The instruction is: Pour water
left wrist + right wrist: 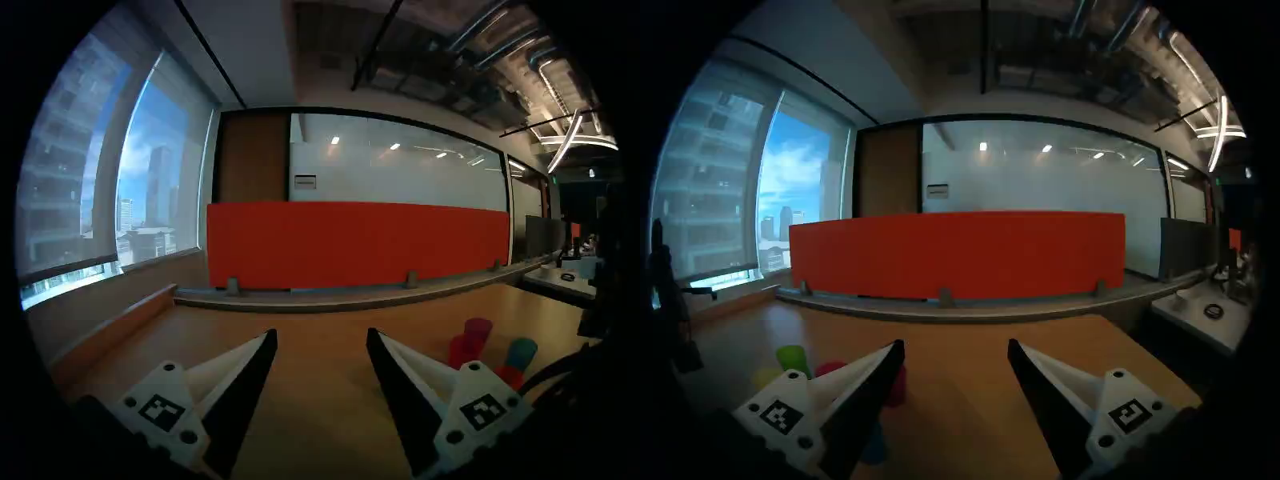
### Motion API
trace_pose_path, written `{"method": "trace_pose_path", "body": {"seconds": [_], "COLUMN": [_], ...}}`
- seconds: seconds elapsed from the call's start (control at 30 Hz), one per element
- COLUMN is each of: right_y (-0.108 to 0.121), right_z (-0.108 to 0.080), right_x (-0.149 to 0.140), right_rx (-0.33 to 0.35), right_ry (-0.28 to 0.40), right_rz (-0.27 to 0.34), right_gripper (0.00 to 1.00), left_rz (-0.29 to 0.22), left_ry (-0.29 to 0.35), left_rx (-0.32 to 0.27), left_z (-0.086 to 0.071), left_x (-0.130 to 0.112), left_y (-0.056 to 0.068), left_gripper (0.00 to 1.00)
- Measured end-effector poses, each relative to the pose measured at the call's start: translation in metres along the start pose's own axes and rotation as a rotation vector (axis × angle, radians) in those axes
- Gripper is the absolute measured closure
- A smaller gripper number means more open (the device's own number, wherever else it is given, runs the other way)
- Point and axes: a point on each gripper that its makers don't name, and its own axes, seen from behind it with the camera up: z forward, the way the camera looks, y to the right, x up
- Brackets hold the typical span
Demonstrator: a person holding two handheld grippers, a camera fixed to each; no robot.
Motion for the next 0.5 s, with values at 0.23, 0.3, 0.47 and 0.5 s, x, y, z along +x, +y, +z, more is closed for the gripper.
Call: {"method": "trace_pose_path", "body": {"seconds": [0.23,0.3,0.47,0.5], "right_y": [-0.009,-0.012,-0.02,-0.022], "right_z": [0.01,0.012,0.013,0.013], "right_x": [0.017,0.019,0.019,0.019], "right_rx": [0.035,0.048,0.089,0.098], "right_ry": [-0.009,-0.016,-0.031,-0.033], "right_rz": [0.008,0.012,0.015,0.013], "right_gripper": [0.0,0.0,0.0,0.0], "left_rz": [0.014,0.025,0.04,0.041], "left_ry": [-0.02,-0.025,-0.028,-0.027], "left_rx": [-0.032,-0.044,-0.094,-0.106], "left_z": [0.002,0.003,0.005,0.006], "left_x": [0.026,0.031,0.042,0.044], "left_y": [0.006,0.009,0.02,0.022], "left_gripper": [0.18,0.18,0.18,0.18]}}
